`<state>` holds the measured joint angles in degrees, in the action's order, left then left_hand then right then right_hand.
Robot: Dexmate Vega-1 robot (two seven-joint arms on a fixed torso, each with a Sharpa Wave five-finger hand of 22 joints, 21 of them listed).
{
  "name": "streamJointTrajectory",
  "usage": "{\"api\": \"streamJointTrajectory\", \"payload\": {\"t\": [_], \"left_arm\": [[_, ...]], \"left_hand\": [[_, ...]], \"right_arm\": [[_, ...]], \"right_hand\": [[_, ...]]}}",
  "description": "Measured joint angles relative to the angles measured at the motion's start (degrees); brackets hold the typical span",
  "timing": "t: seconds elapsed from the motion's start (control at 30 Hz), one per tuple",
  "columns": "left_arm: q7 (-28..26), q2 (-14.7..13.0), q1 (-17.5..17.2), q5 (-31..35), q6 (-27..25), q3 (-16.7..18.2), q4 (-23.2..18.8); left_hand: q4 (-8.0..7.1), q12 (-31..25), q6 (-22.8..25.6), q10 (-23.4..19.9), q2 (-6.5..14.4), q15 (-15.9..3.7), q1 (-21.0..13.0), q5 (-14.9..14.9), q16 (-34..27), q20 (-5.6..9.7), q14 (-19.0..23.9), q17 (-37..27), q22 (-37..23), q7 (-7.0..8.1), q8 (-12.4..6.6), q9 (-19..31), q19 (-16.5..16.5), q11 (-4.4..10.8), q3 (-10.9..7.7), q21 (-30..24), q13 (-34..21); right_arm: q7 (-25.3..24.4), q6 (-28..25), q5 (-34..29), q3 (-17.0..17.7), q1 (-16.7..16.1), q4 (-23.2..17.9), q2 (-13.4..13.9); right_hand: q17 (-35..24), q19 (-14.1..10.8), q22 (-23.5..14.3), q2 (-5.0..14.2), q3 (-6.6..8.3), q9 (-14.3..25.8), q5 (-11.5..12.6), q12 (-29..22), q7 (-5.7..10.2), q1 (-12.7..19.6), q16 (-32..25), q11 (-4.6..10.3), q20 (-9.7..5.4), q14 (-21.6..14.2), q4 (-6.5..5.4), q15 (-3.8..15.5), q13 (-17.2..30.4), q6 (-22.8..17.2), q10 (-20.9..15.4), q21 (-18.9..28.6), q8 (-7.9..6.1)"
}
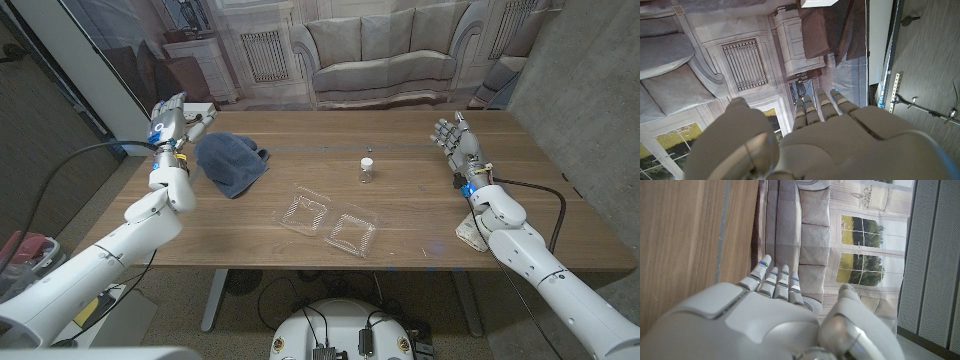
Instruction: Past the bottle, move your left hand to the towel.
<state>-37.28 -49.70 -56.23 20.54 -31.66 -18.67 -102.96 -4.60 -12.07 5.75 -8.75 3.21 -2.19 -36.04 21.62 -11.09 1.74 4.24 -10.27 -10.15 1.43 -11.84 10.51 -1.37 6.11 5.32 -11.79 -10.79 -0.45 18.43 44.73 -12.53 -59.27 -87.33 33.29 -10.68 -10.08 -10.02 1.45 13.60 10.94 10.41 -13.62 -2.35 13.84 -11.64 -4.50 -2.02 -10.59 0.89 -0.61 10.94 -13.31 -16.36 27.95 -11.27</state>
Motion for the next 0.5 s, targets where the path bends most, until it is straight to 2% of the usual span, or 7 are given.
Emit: {"api": "streamJointTrajectory", "payload": {"t": [0.33,0.5], "left_arm": [[1.68,-0.34,0.72,0.46,-3.96,-0.83,-0.90],[2.43,-0.66,2.18,1.14,-5.57,-2.77,-1.66]], "left_hand": [[-0.08,-0.01,0.01,0.00,0.03,0.00,-0.28,0.22,0.00,0.00,0.00,0.00,0.00,0.00,0.00,0.00,0.00,0.00,0.23,0.00,0.00],[0.08,-0.01,0.01,0.00,0.17,0.00,-0.42,0.22,0.00,0.00,0.00,0.00,0.00,0.00,0.00,0.00,0.00,0.01,0.39,0.00,0.00]], "right_arm": [[0.41,0.27,0.39,0.48,-0.34,0.69,-0.13],[0.85,0.69,1.08,0.76,-0.61,0.74,-0.14]], "right_hand": [[0.00,0.00,0.01,0.00,0.00,0.00,0.00,0.00,0.00,0.00,0.00,0.00,0.00,0.00,0.00,0.00,0.00,0.00,0.00,-0.24,0.00],[0.00,0.00,0.01,0.00,0.00,0.00,0.00,0.00,0.00,0.00,0.00,0.00,0.00,0.00,0.00,0.00,0.00,0.00,0.00,-0.36,0.00]]}}
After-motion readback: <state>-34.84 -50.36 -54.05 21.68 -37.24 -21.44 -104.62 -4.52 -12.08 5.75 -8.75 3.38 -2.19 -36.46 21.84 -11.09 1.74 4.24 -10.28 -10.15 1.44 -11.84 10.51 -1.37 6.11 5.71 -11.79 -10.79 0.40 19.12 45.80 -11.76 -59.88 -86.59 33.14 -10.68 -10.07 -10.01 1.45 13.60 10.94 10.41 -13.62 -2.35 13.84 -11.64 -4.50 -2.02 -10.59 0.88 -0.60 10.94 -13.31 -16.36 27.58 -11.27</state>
